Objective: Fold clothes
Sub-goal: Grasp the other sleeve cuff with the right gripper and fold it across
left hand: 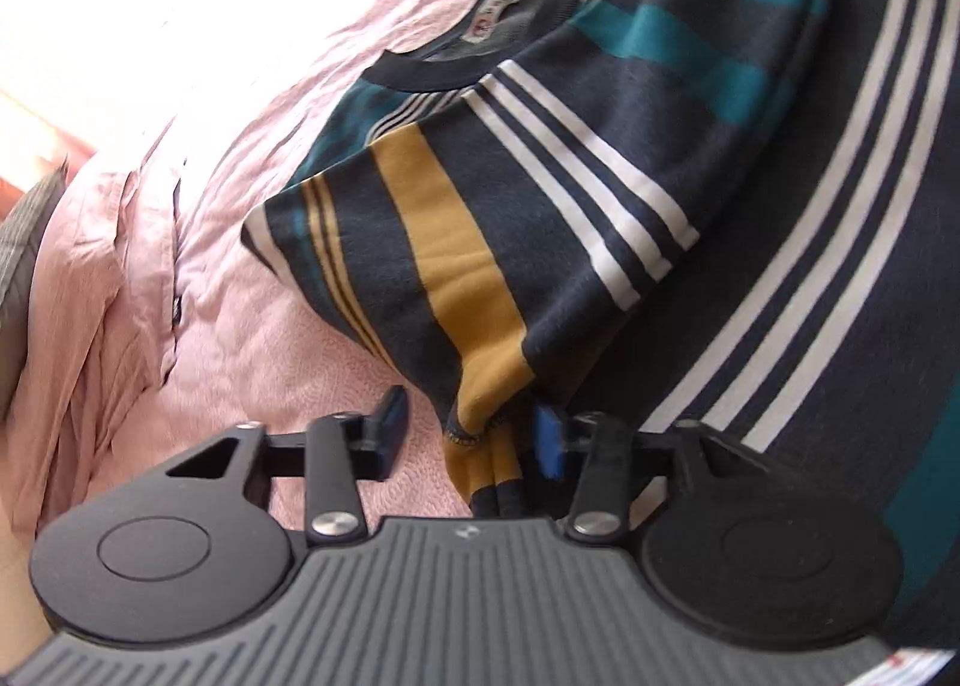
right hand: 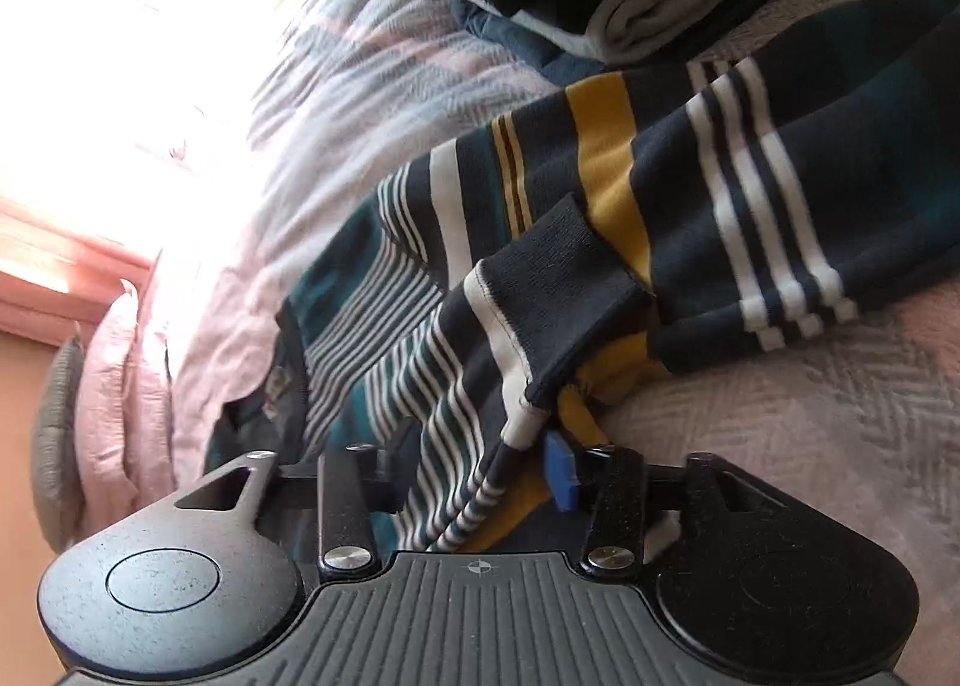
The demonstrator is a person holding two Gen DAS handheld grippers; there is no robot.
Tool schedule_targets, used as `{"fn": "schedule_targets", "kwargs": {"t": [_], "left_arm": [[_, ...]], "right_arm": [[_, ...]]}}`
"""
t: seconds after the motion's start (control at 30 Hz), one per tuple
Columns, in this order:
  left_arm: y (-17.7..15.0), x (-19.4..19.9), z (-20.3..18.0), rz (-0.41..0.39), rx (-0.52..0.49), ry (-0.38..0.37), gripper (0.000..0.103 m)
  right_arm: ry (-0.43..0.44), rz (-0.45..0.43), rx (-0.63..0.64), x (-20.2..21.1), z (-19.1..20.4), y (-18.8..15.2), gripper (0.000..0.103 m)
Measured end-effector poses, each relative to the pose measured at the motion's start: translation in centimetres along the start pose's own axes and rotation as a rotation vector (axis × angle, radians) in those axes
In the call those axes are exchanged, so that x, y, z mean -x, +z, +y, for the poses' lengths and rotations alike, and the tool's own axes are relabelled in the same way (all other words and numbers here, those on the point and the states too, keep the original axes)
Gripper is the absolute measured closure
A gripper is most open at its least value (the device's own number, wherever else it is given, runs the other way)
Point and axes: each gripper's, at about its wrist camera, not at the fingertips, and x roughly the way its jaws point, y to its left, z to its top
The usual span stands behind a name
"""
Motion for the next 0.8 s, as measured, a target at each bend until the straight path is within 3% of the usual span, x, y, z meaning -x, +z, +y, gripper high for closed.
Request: {"fn": "schedule_targets", "kwargs": {"t": [0.03,0.13,0.2,0.27,0.3,0.37,0.47,0.5,0.6,0.7,0.8], "left_arm": [[-0.1,-0.2,0.0,-0.001,-0.011,-0.005,0.088],[-0.6,0.1,0.4,-0.013,0.004,0.025,0.091],[-1.1,1.0,1.7,-0.014,0.103,0.058,0.091],[-1.7,1.5,2.6,0.003,0.196,0.085,0.091],[-1.9,1.4,2.5,0.025,0.231,0.090,0.091],[-1.7,0.4,1.5,0.089,0.251,0.078,0.090],[-0.8,-0.3,1.2,0.152,0.309,0.046,0.088],[-0.6,-0.1,1.7,0.168,0.354,0.028,0.084],[-1.2,0.6,4.6,0.229,0.575,-0.056,0.074],[-2.3,2.4,7.0,0.269,0.777,-0.122,0.071],[-2.2,4.5,7.7,0.280,0.847,-0.137,0.068]], "right_arm": [[-0.037,-0.003,0.024,-0.4,0.4,0.2,0.099],[0.051,-0.093,0.141,0.8,2.3,0.0,0.100],[0.153,-0.148,0.245,2.5,3.8,-0.7,0.100],[0.141,-0.125,0.276,2.2,3.8,-1.3,0.100],[0.083,-0.091,0.268,1.2,3.2,-1.5,0.100],[-0.047,0.019,0.200,-1.2,1.2,-1.6,0.099],[0.026,0.047,0.038,-0.1,-1.2,-1.2,0.088],[0.048,0.037,0.027,0.9,-1.6,-1.0,0.078],[0.093,-0.007,-0.039,4.6,-4.4,0.6,0.071],[-0.034,-0.139,-0.170,8.8,-10.7,1.9,0.065],[-0.112,-0.275,-0.402,12.7,-18.6,3.1,0.065]]}}
